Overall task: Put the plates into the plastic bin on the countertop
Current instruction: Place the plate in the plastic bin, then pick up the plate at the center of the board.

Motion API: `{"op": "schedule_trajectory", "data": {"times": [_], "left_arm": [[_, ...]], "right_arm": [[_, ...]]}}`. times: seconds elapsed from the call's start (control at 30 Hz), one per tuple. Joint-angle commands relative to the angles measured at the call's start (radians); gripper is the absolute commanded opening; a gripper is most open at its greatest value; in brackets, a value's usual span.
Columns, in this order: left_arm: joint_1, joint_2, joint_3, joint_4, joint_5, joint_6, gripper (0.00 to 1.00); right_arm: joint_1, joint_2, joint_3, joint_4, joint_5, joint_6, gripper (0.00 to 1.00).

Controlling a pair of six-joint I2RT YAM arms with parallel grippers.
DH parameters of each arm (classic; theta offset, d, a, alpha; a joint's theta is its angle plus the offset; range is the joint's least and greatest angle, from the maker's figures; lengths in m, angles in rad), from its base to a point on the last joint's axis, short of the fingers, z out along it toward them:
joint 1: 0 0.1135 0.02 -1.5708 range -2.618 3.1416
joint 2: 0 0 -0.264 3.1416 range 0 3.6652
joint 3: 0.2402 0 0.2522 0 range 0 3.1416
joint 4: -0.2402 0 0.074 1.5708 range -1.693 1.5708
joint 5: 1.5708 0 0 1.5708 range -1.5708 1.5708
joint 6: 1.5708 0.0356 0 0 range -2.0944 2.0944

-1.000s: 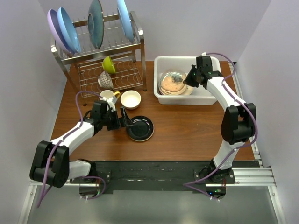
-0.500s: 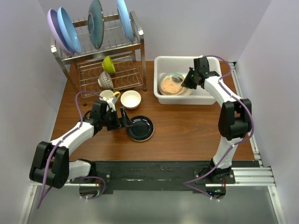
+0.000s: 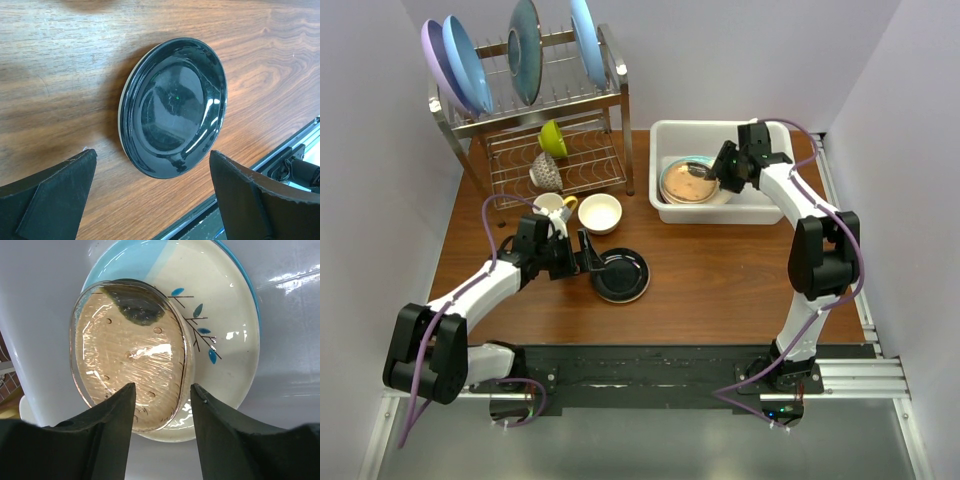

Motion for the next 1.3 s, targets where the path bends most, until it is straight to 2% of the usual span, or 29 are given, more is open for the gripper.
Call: {"op": "schedule_trajectory", "data": {"times": [0.0,0.2,0.5,0.7,0.9,1.1,1.27], "left_arm": [[0.006,-0.028,0.053,0.002,0.014,0.021,1.00],[0.006,-0.032,0.064,-0.014,0.000,0.027,1.00],[0.006,-0.035,0.065,-0.009,0.000,0.025,0.98],[0.006,-0.029,0.050,0.017,0.015,0.018,0.90],[0.004,-0.006,0.031,0.057,0.037,0.008,0.74],[0.006,0.018,-0.001,0.100,0.040,-0.010,0.67],[0.004,0.050,-0.018,0.134,0.045,-0.018,0.66]], "right_arm": [[-0.005,-0.050,-0.007,0.033,0.014,-0.017,0.56],[-0.003,-0.129,-0.037,0.033,0.017,-0.029,0.66],[-0.003,-0.271,-0.096,0.016,-0.025,-0.048,0.69],[0.021,-0.395,-0.191,0.037,-0.086,-0.005,0.68],[0.118,-0.482,-0.267,0.033,-0.085,0.017,0.68],[0.231,-0.527,-0.344,0.043,-0.066,0.049,0.67],[0.303,-0.565,-0.462,0.095,-0.060,0.090,0.64]]}}
